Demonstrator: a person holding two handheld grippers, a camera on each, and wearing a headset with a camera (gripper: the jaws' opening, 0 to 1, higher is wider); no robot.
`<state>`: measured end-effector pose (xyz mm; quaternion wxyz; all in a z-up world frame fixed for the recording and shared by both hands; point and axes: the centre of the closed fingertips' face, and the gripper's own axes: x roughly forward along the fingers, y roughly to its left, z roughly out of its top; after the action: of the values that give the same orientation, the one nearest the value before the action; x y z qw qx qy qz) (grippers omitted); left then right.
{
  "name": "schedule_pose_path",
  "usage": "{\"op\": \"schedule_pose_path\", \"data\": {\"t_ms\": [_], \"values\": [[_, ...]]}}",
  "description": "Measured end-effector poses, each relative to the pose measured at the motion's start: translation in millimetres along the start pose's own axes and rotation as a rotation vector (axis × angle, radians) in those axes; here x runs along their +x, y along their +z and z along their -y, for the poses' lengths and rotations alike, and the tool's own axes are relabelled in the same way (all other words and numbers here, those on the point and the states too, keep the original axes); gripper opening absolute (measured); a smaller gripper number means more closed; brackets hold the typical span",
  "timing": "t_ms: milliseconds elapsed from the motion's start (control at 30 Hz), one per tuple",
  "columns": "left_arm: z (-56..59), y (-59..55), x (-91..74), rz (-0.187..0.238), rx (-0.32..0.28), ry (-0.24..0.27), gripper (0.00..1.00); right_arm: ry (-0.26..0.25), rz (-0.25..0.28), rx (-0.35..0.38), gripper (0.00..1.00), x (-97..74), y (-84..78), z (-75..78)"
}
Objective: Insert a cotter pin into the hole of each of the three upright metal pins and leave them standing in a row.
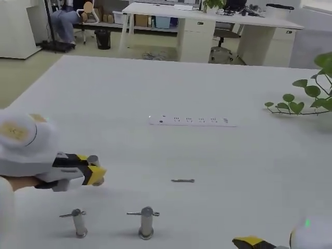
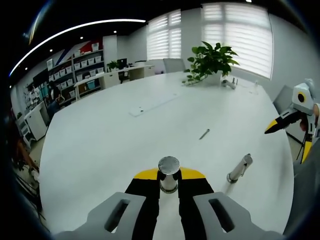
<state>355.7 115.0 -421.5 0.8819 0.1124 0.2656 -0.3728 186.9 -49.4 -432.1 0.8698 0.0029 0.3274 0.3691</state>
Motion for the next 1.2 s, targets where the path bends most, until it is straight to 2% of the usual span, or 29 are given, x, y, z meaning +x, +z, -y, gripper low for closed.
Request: {"op": "schedule_pose_path", "data": {"t_ms": [167, 333, 567, 600, 700, 800, 867, 1067, 1167, 1200], "values": [[12.0, 12.6, -16.8, 0.018, 0.015, -0.012, 0.09, -0.002, 0.014, -0.011, 0.89, -1.7, 3.9, -1.3], [25.4, 18.7, -31.9, 0.021, 0.017, -0.031, 0.09, -0.005, 0.030, -0.017, 0.89, -4.3, 6.2, -2.2], [53.7, 16.5, -43.6, 0.026, 0.064, -0.066, 0.09, -0.010, 0.036, -0.019, 0.90, -5.9, 6.5, -1.8], [60.0, 17.1, -45.6, 0.037, 0.071, -0.071, 0.09, -0.010, 0.038, -0.021, 0.90, -6.3, 7.2, -2.1], [76.0, 16.8, -50.6, 0.034, 0.094, -0.084, 0.09, -0.010, 0.044, -0.024, 0.90, -7.5, 9.1, -2.7], [94.5, 13.8, -54.4, 0.041, 0.098, -0.112, 0.09, -0.009, 0.047, -0.029, 0.89, -8.8, 10.1, -3.5], [106.5, 7.3, -53.4, 0.039, 0.113, -0.132, 0.09, -0.009, 0.047, -0.031, 0.89, -9.2, 9.9, -3.9], [129.3, -17.2, -45.7, 0.018, 0.076, -0.157, 0.09, -0.008, 0.049, -0.034, 0.89, -10.6, 9.6, -6.3], [136.4, -27.6, -43.7, -0.008, 0.120, -0.132, 0.09, -0.008, 0.043, -0.036, 0.89, -10.9, 7.5, -7.1], [138.6, -29.2, -43.2, -0.008, 0.115, -0.131, 0.09, -0.008, 0.040, -0.035, 0.89, -11.0, 6.7, -7.3]]}}
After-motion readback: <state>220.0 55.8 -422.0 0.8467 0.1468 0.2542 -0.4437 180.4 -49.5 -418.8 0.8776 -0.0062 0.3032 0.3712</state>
